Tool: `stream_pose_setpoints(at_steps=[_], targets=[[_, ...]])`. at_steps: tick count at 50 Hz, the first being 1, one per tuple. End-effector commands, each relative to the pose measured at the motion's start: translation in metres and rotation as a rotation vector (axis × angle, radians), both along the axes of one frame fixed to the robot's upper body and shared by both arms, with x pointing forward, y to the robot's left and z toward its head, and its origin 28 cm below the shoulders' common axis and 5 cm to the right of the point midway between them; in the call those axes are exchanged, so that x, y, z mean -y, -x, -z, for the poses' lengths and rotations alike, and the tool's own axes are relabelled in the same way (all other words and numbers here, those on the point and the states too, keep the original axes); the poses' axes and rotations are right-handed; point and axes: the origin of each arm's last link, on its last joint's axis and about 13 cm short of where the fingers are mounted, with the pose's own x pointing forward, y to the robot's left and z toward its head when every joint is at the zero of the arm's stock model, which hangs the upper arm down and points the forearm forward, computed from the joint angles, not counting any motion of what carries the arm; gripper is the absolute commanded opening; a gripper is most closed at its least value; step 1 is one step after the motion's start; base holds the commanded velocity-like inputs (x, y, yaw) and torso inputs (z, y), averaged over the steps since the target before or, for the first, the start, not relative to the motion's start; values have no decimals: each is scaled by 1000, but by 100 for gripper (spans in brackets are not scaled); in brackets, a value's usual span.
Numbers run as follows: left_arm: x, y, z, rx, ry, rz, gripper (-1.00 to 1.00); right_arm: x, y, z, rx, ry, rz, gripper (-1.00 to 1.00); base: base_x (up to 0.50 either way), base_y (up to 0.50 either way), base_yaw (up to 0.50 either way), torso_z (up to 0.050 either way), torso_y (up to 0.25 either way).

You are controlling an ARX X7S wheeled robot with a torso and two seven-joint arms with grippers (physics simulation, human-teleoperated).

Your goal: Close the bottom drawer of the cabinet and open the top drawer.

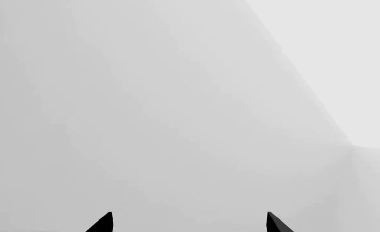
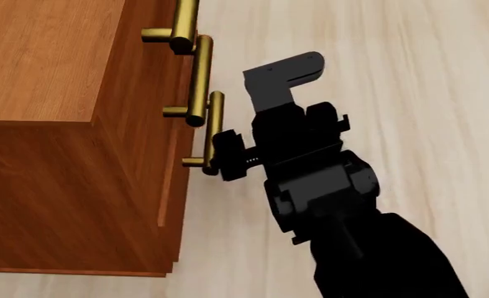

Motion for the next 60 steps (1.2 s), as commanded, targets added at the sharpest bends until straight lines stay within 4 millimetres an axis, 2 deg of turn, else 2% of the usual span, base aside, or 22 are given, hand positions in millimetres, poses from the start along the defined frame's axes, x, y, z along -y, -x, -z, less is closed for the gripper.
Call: stream_pose_setpoints(at_steps=[1, 19, 34, 47, 60], targets=[[-1, 2, 0, 3, 9, -5, 100, -17, 3, 1, -11, -86, -89, 100, 0, 0, 0, 0, 0], [-1, 2, 0, 3, 10, -5, 100, -25, 5, 1, -14, -147, -165, 100, 0, 0, 1, 0, 0], [0, 0, 0, 4, 6, 1, 100, -10, 0, 3, -1, -165, -48, 100, 1, 1, 1, 0, 0], [1, -3, -2, 1, -4, 11, 100, -1, -5, -4, 46, -229, -66, 100, 2, 1, 1, 0, 0], [1, -3, -2, 0, -3, 15, 100, 2, -3, 9, 50, -271, -71, 100, 2, 0, 1, 0, 0]])
